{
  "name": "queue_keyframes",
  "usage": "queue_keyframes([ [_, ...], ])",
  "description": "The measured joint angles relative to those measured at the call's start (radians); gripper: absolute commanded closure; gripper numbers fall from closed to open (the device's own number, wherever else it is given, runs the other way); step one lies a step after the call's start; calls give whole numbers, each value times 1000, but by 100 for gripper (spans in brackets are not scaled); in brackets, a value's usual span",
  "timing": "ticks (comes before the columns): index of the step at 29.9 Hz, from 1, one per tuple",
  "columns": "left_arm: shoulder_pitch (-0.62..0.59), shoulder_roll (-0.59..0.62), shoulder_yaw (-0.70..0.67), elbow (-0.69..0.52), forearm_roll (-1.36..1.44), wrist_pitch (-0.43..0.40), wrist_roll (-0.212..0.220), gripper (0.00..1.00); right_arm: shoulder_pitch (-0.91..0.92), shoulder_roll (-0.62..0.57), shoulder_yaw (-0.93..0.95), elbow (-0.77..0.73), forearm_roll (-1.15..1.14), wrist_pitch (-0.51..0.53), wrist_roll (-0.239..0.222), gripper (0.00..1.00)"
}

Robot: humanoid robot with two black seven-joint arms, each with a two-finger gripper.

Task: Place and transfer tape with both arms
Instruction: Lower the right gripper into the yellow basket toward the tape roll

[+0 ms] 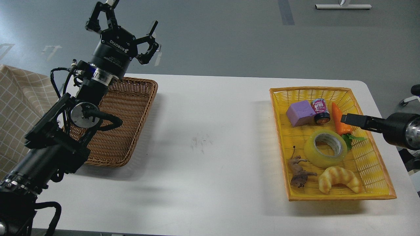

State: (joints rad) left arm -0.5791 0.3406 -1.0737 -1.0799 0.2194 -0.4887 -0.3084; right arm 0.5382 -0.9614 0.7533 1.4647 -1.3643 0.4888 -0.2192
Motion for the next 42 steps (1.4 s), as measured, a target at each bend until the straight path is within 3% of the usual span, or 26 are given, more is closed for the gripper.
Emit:
queue_keyframes([
  [13, 0, 0, -2, -1, 0, 0, 0, 2, -47, 53, -2, -17, -97, 0, 0, 17],
  [22, 1, 0, -3, -1, 0, 0, 0, 2, -64, 91, -5, -60, -132, 0, 0, 18],
  [42, 4, -1, -6, 0, 0, 0, 0, 2, -51, 139, -72, -115, -152, 0, -3, 43],
])
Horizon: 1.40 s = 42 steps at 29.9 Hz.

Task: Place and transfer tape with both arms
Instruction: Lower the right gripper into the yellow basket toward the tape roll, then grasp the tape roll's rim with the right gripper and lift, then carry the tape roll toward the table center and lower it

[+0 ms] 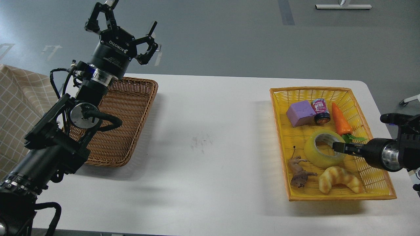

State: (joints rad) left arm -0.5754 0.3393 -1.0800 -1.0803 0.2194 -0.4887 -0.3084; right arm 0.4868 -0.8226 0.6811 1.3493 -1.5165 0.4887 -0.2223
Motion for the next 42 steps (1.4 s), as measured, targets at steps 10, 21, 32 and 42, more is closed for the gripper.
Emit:
queue_keyframes([
  [10, 0, -1, 0, 0, 0, 0, 0, 2, 6, 21, -9, -53, 4, 0, -6, 100],
  [21, -1, -2, 2, 0, 0, 0, 0, 2, 49, 18, -1, -27, 14, 0, -1, 100],
  [32, -3, -8, 13, 7, 0, 0, 0, 2, 83, -35, 88, 105, 31, 0, 1, 100],
  [42, -3, -14, 15, 7, 0, 0, 0, 2, 225, 48, 81, 100, 31, 0, -1, 100],
])
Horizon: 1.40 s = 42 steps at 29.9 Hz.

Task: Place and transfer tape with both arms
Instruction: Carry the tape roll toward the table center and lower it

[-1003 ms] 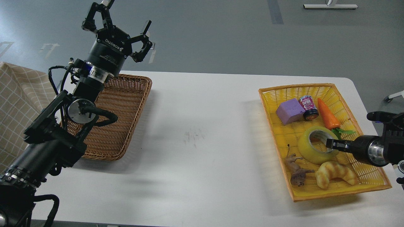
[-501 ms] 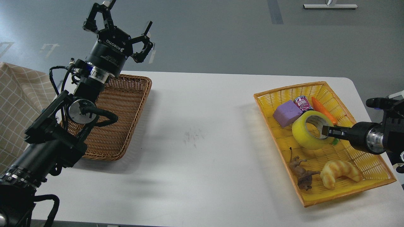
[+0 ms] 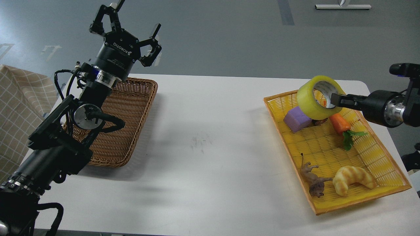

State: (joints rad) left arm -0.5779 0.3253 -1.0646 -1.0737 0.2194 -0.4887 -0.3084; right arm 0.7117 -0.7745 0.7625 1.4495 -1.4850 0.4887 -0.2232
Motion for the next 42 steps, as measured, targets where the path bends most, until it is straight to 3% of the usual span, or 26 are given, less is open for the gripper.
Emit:
queue_keyframes([
  [11, -2, 7, 0, 0, 2, 0, 0, 2, 181, 229, -181, -96, -10, 0, -10, 100],
  [23, -1, 3, 0, -2, 2, 0, 1, 2, 273, 482, -304, -304, -16, 0, -10, 100],
  [42, -3, -2, 0, -2, 2, 0, 1, 2, 343, 669, -479, -444, -17, 0, -10, 100],
])
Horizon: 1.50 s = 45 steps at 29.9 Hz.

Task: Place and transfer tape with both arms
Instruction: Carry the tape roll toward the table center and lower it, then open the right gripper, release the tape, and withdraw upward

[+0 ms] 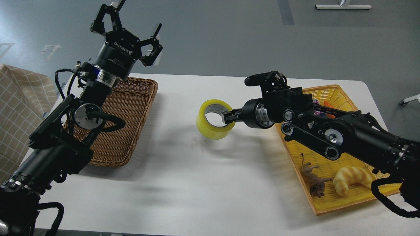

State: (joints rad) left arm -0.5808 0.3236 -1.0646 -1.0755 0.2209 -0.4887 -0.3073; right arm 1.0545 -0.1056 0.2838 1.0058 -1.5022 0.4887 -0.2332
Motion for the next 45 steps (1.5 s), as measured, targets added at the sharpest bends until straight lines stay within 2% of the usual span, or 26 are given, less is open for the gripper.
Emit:
queue_keyframes([
  [18, -1, -4, 0, 0, 0, 0, -1, 2, 18, 90, -103, -103, -2, 0, 0, 100],
  [22, -1, -5, 0, 0, 0, 0, -1, 2, 19, 99, -110, -106, -2, 0, 0, 96],
  [25, 1, -5, 0, 0, 0, 0, -1, 2, 21, 102, -110, -113, -2, 0, 0, 88],
  [29, 1, -5, -1, 0, 0, 0, -1, 2, 21, 102, -112, -115, -2, 0, 0, 85],
  [31, 1, -4, -1, 0, 0, 0, -1, 2, 20, 103, -112, -115, -2, 0, 0, 78],
  [37, 2, -4, -2, 0, 0, 0, -1, 2, 16, 104, -113, -115, 0, 0, 0, 75],
  [43, 2, -2, -2, 0, 0, 0, -1, 2, 15, 105, -114, -117, 1, 0, -1, 63],
  [45, 2, -1, -2, 0, 0, 0, -1, 2, 15, 105, -113, -117, 3, 0, -1, 43],
])
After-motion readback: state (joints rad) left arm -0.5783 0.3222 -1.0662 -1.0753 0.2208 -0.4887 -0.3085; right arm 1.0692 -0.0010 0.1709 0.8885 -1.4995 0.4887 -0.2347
